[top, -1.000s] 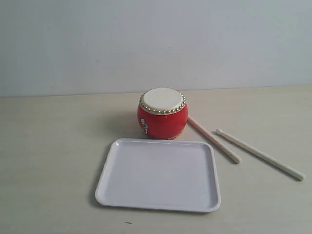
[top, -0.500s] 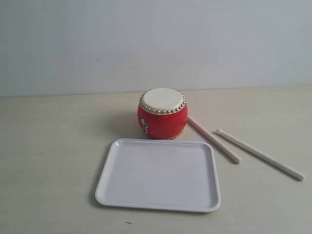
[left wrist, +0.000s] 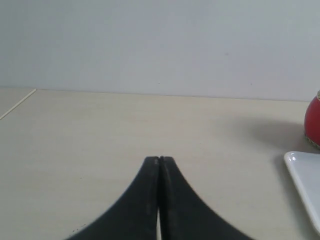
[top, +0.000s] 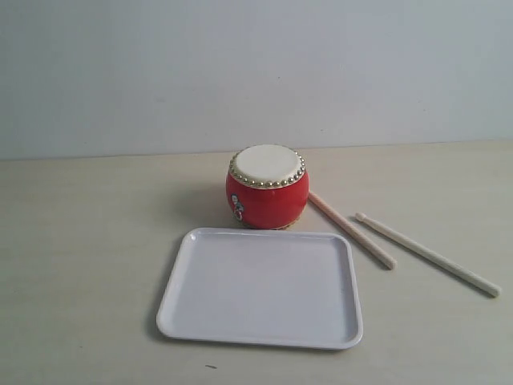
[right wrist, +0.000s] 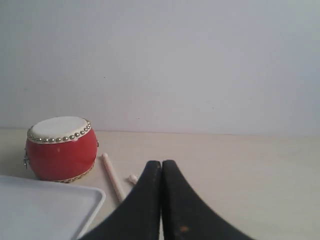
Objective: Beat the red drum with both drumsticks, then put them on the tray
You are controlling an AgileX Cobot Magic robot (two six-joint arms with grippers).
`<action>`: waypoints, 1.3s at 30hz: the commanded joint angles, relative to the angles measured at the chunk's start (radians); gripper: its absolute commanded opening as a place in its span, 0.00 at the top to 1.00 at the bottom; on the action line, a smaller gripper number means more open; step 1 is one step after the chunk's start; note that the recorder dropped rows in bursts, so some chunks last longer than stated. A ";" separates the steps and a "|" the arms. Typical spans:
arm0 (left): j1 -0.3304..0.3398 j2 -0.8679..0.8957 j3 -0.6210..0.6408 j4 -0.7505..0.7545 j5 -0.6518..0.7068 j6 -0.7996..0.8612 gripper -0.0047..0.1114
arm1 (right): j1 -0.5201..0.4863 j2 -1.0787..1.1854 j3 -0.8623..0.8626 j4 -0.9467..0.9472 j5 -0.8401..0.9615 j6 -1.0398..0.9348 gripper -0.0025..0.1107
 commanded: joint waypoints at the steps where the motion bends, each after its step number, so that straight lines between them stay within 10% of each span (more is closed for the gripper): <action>1: 0.003 -0.006 0.003 0.001 -0.003 -0.005 0.96 | -0.004 -0.001 0.004 -0.013 -0.014 -0.008 0.98; 10: 0.003 -0.006 0.003 0.001 -0.003 -0.005 0.96 | -0.004 -0.001 0.004 0.176 -0.320 0.585 0.98; 20: 0.003 -0.006 0.003 0.001 -0.003 -0.005 0.96 | -0.004 0.001 -0.046 0.307 -0.518 0.546 0.98; 39: 0.003 -0.006 0.003 0.001 -0.003 -0.005 0.96 | -0.004 0.921 -0.965 0.323 0.388 -0.217 0.98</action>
